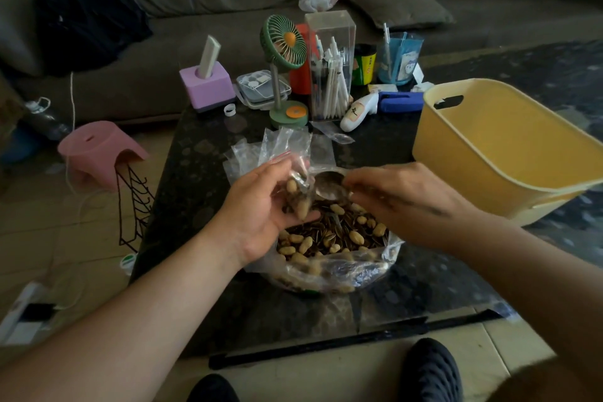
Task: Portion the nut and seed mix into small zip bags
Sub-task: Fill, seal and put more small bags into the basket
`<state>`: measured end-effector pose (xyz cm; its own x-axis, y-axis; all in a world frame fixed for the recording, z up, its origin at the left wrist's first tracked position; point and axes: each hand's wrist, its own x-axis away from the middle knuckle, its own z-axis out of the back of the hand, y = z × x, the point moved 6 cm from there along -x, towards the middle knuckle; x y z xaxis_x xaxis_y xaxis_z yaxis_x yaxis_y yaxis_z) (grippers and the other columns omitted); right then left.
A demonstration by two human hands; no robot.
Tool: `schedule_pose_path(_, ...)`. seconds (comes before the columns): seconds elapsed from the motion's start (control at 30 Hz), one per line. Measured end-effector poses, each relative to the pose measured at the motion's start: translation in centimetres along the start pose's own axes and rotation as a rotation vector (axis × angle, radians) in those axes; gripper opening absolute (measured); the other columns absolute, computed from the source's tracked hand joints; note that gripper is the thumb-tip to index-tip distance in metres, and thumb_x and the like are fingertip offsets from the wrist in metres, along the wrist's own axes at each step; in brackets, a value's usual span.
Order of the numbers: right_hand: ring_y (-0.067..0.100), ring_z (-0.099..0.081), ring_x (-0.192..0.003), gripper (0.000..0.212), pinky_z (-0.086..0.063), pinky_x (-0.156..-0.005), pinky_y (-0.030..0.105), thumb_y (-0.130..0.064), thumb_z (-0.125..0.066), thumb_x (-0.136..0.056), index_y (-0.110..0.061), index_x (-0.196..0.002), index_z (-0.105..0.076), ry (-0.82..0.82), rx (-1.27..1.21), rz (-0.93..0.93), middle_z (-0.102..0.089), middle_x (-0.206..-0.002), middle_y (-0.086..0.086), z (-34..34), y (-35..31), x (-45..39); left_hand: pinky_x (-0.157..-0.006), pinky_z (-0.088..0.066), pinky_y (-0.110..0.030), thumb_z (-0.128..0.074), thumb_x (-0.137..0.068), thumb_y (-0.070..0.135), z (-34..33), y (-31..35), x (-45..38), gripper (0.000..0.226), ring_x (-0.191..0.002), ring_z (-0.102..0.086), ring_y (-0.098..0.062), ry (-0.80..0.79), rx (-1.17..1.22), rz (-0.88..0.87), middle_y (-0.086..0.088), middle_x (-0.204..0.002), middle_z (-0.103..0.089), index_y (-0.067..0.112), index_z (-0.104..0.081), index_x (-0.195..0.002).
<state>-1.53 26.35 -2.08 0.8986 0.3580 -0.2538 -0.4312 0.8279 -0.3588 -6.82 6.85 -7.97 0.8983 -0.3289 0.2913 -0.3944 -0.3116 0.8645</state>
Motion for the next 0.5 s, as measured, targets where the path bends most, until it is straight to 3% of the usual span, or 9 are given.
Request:
schedule_pose_path(0.07,0.011,-0.073,-0.099,0.038,-0.063,-0.085,0.036,-0.028,-0.058,-0.103,-0.032,-0.141,-0.059,-0.029,0.074,0.098,-0.074,-0.121,-0.002,-1.5,0.3,0.1,-0.098,-0.058,-0.061,-0.055,-0.102,0.036,-0.4,-0.2,0.3,0.037,-0.11,-0.066,-0.027,-0.027,0.086,0.075,-0.011,-0.119,-0.075,0.015,-0.075,-0.126)
schedule_pose_path(0.17,0.02,-0.056,-0.134,0.054,-0.055,-0.102,0.039,-0.025,-0.055,-0.107,-0.038,-0.157,-0.039,-0.132,0.158,0.111,-0.053,-0.155,-0.002,-3.9,1.0,0.5,-0.085,-0.062,-0.047,-0.036,-0.109,0.043,-0.8,-0.3,0.8,0.051,-0.113,-0.068,-0.025,-0.065,0.147,0.152,-0.011,-0.134,-0.071,0.012,-0.063,-0.138)
schedule_pose_path(0.23,0.024,-0.056,-0.128,0.06,-0.059,-0.088,0.04,-0.024,-0.057,-0.104,-0.037,-0.159,-0.037,-0.181,0.251,0.183,-0.051,-0.157,-0.005,-5.4,1.2,0.9,-0.074,-0.063,-0.04,-0.039,-0.11,0.044,-0.8,-0.3,1.0,0.048,-0.108,-0.072,-0.026,-0.07,0.093,0.142,-0.012,-0.134,-0.072,0.012,-0.06,-0.139)
schedule_pose_path(0.3,0.024,-0.059,-0.108,0.059,-0.056,-0.073,0.032,-0.016,-0.064,-0.096,-0.032,-0.151,-0.051,-0.174,0.315,0.236,-0.062,-0.146,-0.005,-5.8,1.5,1.1,-0.068,-0.063,-0.037,-0.045,-0.111,0.032,-0.7,-0.1,0.9,0.033,-0.108,-0.075,-0.029,-0.058,0.028,0.099,-0.013,-0.13,-0.074,0.014,-0.055,-0.136)
schedule_pose_path(0.4,0.025,-0.061,-0.096,0.054,-0.053,-0.068,0.031,-0.008,-0.064,-0.089,-0.025,-0.14,-0.066,-0.138,0.327,0.267,-0.071,-0.132,-0.005,-5.1,1.6,1.1,-0.064,-0.062,-0.036,-0.044,-0.112,0.021,-0.6,0.2,0.9,0.018,-0.112,-0.074,-0.034,-0.048,0.006,0.065,-0.015,-0.127,-0.075,0.015,-0.053,-0.126)
schedule_pose_path(0.5,0.026,-0.061,-0.095,0.066,-0.046,-0.064,0.028,0.006,-0.073,-0.078,-0.027,-0.135,-0.07,-0.101,0.29,0.203,-0.075,-0.124,-0.008,-4.3,2.0,0.8,-0.065,-0.064,-0.034,-0.043,-0.113,0.026,-0.6,0.4,0.9,0.026,-0.11,-0.075,-0.036,-0.046,0.058,0.077,-0.019,-0.128,-0.073,0.013,-0.06,-0.128)
